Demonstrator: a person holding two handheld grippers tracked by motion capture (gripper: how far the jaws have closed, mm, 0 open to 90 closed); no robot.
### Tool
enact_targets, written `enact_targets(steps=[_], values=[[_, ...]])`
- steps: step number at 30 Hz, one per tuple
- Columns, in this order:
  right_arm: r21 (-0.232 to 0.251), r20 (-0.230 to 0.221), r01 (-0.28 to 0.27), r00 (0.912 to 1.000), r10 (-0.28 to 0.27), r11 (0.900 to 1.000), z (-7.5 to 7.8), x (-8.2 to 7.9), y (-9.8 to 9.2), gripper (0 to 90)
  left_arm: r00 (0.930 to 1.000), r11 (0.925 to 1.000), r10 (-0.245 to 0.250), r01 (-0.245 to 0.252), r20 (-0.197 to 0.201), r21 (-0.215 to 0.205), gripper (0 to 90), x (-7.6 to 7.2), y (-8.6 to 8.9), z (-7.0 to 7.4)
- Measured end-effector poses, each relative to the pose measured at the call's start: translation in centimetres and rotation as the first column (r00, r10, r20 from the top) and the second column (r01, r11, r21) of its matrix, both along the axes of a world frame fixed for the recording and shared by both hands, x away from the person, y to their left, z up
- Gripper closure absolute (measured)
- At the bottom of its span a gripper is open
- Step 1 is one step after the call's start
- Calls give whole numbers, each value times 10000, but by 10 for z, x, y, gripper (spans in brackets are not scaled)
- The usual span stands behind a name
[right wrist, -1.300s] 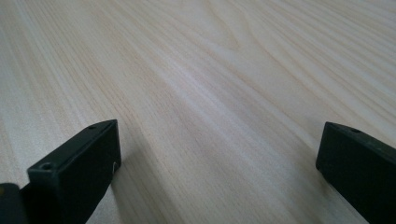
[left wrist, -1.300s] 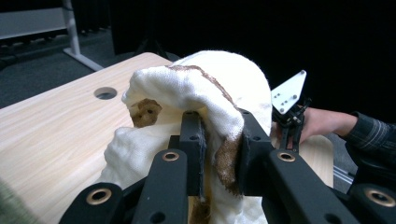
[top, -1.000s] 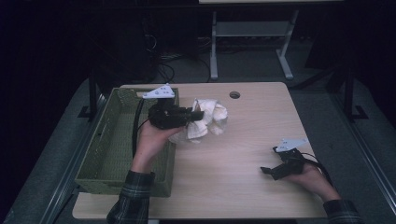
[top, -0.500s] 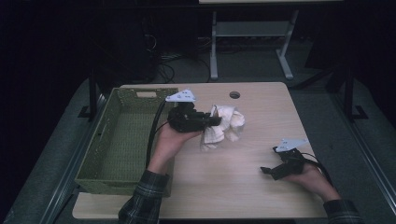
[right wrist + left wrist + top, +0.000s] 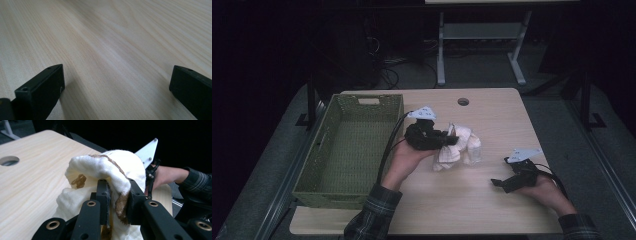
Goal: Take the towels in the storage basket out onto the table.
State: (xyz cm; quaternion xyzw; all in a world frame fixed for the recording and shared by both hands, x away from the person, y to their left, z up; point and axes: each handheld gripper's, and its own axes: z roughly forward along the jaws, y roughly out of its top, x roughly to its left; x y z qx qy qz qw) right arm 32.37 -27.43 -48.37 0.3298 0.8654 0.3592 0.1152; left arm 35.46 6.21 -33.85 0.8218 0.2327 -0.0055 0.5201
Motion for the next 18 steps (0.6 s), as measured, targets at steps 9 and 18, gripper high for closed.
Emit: enact_targets(steps=[9,18], values=[[-2,-1,-2,10000,2,10000,0,0,0,0,9997,9985,-115,127,-227,540,751,-2,-22,-23],[2,-8,2,10000,-2,10000,0,0,0,0,9990,9925,-139,189,-422,1208,748,-5,-41,-48]])
